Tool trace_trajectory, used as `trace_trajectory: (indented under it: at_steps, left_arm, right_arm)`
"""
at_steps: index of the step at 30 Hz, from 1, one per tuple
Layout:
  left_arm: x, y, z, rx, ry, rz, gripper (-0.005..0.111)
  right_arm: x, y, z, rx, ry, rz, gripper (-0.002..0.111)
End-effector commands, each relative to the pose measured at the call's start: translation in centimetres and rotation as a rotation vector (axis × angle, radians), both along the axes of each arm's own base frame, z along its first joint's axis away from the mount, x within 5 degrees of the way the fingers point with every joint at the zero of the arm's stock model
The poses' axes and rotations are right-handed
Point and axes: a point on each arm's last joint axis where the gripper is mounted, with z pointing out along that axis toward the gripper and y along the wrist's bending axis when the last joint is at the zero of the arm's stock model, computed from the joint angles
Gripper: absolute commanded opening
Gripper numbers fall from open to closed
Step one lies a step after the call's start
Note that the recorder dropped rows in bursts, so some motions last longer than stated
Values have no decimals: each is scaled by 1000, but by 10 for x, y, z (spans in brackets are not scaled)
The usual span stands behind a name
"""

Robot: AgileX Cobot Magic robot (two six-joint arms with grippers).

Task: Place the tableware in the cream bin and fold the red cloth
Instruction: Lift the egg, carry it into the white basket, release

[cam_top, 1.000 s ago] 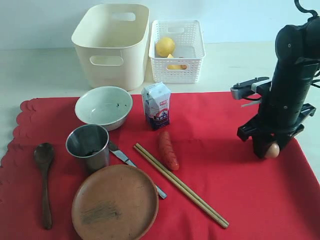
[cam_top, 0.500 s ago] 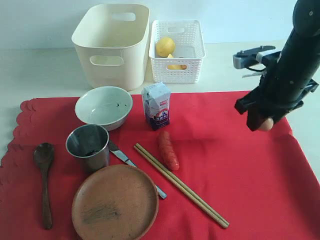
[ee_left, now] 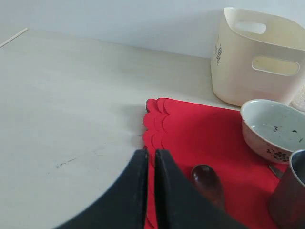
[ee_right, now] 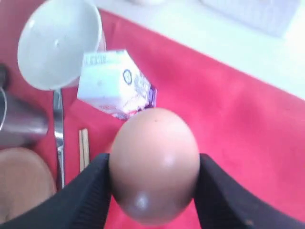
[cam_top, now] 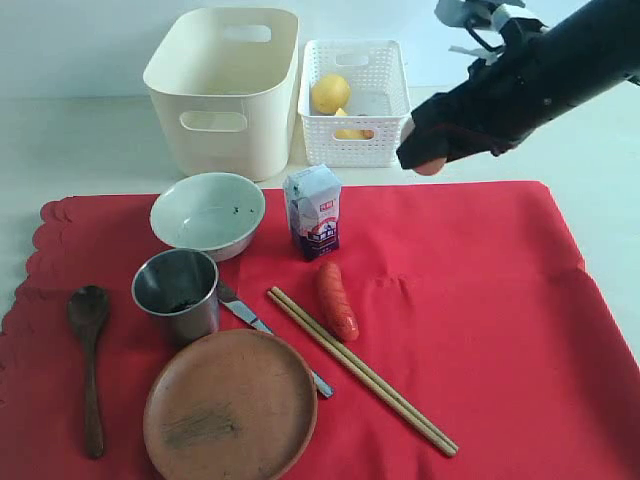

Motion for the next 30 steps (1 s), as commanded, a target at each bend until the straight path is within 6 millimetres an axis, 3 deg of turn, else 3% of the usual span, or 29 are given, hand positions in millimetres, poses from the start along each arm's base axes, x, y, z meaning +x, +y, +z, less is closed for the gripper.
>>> trace_trajectory:
  at_steps: [1, 11, 30]
  left_arm:
    - [0, 0, 0, 2, -8, 2, 8]
    - [0, 0, 0, 2, -8, 2, 8]
    - [0, 0, 0, 2, -8, 2, 8]
  right_arm:
    - [16, -3, 13, -1, -154, -67, 0]
    - [65, 8, 30, 22, -244, -59, 0]
    - [167, 28, -15, -9, -321, -36, 0]
